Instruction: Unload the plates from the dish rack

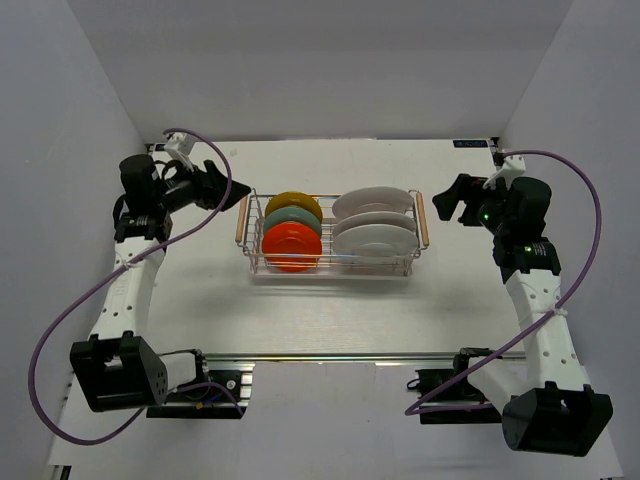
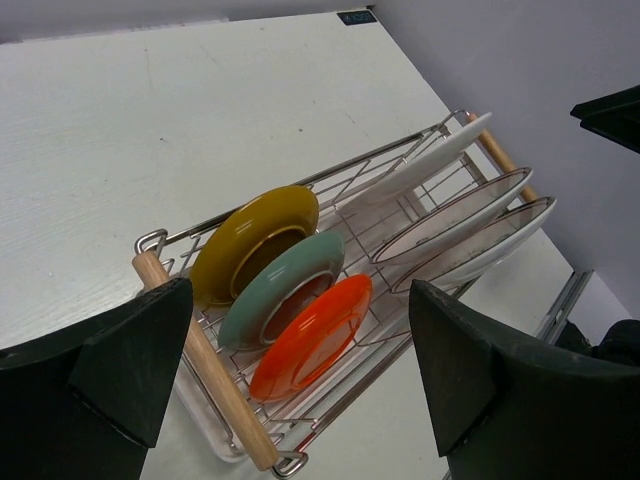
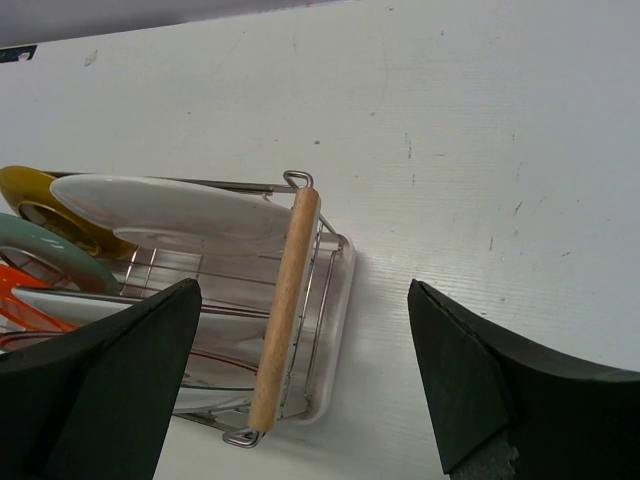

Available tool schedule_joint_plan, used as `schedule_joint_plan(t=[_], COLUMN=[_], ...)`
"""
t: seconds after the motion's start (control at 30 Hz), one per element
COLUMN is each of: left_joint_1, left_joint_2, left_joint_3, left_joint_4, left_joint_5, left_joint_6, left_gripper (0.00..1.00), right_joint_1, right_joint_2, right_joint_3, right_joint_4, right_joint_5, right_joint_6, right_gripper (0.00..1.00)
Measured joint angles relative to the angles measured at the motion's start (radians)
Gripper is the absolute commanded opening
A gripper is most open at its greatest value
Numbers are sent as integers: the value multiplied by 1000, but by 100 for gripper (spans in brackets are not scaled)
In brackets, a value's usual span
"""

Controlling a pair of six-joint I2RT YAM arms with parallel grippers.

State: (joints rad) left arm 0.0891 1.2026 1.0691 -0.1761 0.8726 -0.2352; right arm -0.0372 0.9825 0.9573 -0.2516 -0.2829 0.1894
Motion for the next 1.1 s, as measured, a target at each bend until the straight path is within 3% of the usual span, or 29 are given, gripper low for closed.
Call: schedule_joint_plan(t=[0.27, 0.57, 0.8, 1.1], left_joint_1=[-24, -289, -406, -411], left_joint_2=[74, 214, 451, 453], left_joint_3=[82, 301, 627, 634], left_joint_4=[17, -145, -409, -825], left_joint_5=[17, -81, -110, -68], left_joint_6=[31, 293, 603, 1104], left_gripper=[98, 98, 98, 96], right_joint_1=[0, 0, 0, 0], right_joint_2=[68, 196, 244, 344], right_joint_3=[36, 167, 208, 256], right_joint_4=[11, -24, -53, -111], right_joint_5=[-35, -39, -23, 8], right_joint_6=[-17, -53, -102, -126], right_gripper=[89, 89, 89, 89])
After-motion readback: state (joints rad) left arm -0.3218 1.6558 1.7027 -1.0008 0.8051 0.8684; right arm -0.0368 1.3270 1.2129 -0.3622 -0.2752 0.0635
